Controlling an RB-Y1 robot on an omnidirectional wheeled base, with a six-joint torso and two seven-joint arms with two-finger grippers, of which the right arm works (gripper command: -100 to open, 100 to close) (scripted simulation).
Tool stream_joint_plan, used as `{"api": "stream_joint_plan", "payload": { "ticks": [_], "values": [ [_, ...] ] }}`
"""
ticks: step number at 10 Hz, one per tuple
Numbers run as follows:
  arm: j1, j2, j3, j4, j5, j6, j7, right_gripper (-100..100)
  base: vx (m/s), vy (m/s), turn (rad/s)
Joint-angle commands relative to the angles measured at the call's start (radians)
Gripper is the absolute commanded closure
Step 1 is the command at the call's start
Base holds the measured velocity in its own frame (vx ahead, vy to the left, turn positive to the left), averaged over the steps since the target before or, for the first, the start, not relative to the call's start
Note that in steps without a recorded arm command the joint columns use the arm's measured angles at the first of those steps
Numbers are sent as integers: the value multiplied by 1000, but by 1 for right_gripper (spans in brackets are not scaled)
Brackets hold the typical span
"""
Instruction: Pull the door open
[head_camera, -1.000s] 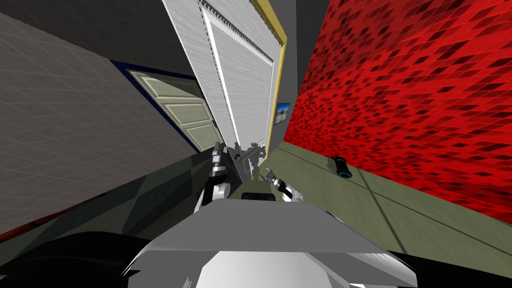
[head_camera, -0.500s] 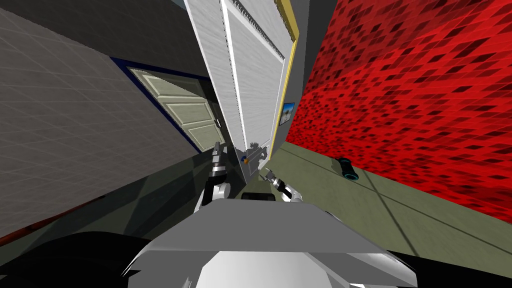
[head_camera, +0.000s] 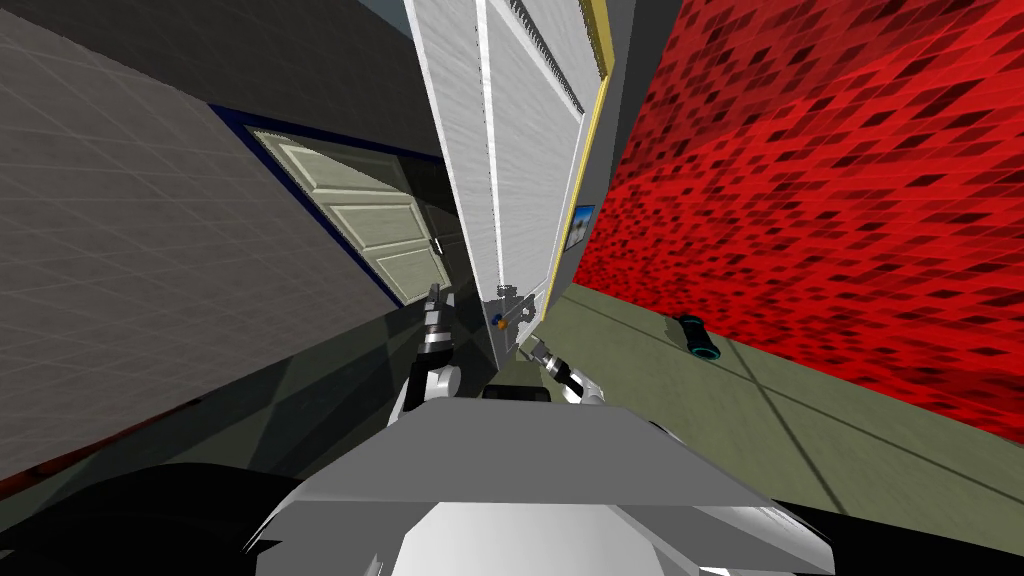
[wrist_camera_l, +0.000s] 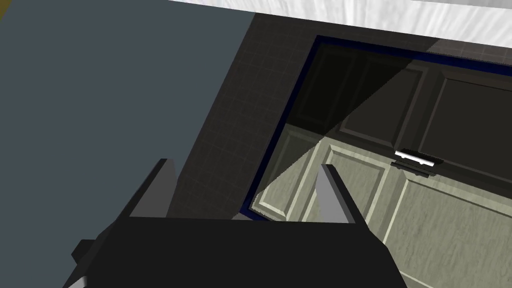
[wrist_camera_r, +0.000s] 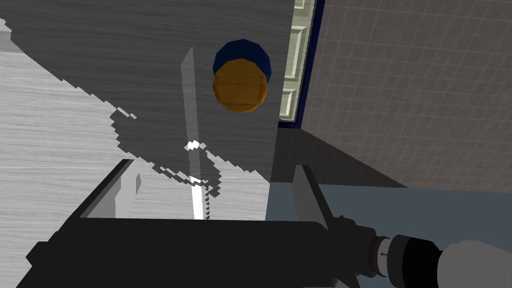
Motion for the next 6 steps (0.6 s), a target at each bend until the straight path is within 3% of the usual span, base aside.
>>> {"api": "stream_joint_plan", "payload": {
  "ticks": [1,3,6],
  "values": [
    [2,-10,-6,2,-4,-7,-2,-100,6,109,-272],
    [0,-27,-23,22,-14,-27,-3,-100,-13,174,-248],
    [-2,-46,-41,44,-26,-52,-3,-100,1,202,-104]
  ]
}}
